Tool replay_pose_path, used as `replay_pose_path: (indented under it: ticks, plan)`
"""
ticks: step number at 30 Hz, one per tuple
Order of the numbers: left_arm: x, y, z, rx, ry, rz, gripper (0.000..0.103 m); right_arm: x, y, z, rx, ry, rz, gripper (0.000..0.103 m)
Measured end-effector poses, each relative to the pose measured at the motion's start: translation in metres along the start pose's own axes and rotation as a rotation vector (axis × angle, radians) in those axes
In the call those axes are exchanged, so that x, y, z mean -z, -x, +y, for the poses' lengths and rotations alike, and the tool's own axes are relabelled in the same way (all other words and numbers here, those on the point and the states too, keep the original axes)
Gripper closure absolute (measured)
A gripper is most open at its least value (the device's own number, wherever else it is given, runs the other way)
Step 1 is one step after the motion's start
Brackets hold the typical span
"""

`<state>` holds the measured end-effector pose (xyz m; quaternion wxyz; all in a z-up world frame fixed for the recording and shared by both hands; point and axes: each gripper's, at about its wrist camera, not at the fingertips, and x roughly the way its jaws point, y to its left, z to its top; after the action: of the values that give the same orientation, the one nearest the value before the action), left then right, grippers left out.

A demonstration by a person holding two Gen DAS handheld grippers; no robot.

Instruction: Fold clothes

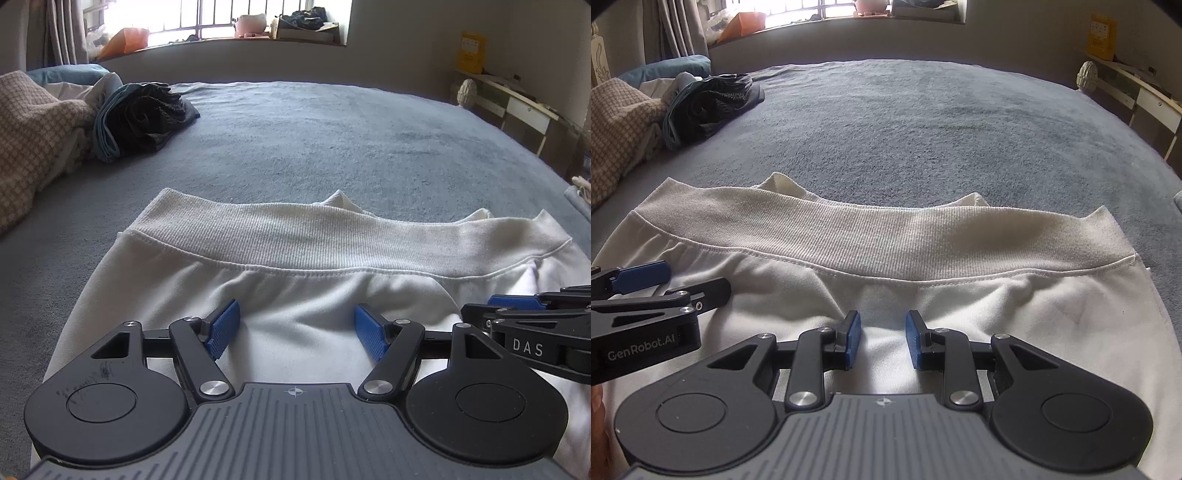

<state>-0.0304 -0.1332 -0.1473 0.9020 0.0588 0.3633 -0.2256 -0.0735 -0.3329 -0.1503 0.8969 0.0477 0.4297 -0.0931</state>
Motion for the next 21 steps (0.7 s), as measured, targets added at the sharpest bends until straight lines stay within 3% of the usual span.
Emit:
replay_pose_path:
  ticks: [6,13,21]
  plan:
    - [0.0030,-0.0011,0.0001,0.010,-0.036,-0.014,0.032,0.0071,-0.0002,0.0028,0.026,-0.023,-0.042,0.074]
    - [-0.0012,-0.0030,0.0016,0.018,-0.031,0.005,0.031,0.0035,-0.0033,0.0033,0.033,-0.035,-0.029,0.074]
    - [-0.0035,0.0015,0.0023,-0.015,-0.014,0.033,0.031,0.0064,-0.0014,0.0012,0.022,-0.049,-0.039,0.074]
